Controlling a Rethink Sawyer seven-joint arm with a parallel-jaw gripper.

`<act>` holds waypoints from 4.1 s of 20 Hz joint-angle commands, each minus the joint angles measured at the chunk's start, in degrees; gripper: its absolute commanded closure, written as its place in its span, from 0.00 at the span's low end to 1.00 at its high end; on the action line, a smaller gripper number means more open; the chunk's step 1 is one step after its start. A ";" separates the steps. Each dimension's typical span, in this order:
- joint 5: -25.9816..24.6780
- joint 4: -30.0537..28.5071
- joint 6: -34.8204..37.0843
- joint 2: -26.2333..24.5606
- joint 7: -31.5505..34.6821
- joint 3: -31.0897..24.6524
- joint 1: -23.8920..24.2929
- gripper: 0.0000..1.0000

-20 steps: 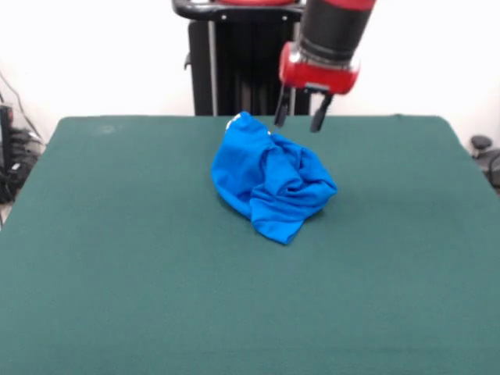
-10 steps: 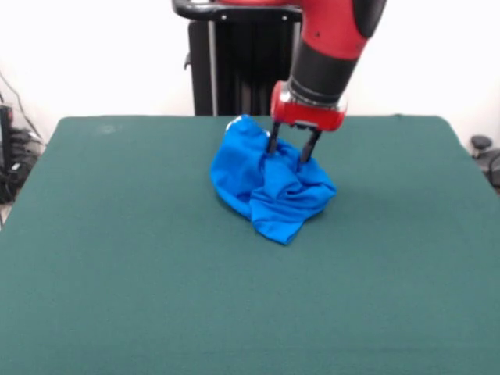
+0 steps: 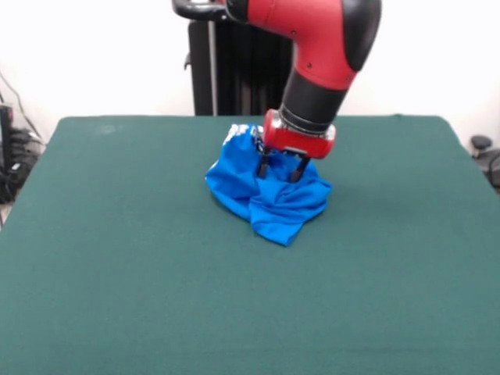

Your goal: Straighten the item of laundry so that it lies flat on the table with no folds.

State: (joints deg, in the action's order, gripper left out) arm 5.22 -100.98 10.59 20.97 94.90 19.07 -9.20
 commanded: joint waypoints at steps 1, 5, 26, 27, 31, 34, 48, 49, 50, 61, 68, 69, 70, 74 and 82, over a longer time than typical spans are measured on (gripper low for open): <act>5.61 3.67 -5.22 -4.66 16.06 -1.65 -0.61 0.00; 6.93 3.91 -2.90 -3.74 14.96 -3.00 0.06 1.00; 11.18 -6.74 26.53 21.17 7.59 -13.02 8.27 1.00; 10.81 -6.57 28.22 22.59 8.47 -12.02 7.45 1.00; 10.03 -5.53 31.07 24.44 10.09 -10.15 6.12 1.00; 9.89 -6.51 30.29 25.15 7.33 -11.61 8.10 1.00; 1.46 0.75 23.49 20.50 -0.74 -11.05 20.33 1.00; 0.85 2.01 23.53 19.72 -0.74 -11.30 20.73 1.00; 0.07 3.46 24.00 19.07 -1.04 -11.49 21.23 1.00; -5.83 13.39 30.10 17.64 -3.85 -13.51 26.96 1.00; -7.34 16.43 35.74 18.22 2.67 -10.71 22.84 1.00; -7.71 16.78 36.79 18.48 5.02 -9.32 20.91 1.00; -8.24 17.45 37.81 18.55 7.61 -7.55 18.64 1.00; -9.85 20.52 38.16 15.73 17.58 0.00 9.63 1.00; -5.32 16.85 26.91 7.05 25.56 3.92 2.69 1.00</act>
State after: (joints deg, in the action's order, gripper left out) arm -2.56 -81.00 40.56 36.64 95.81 22.90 -3.14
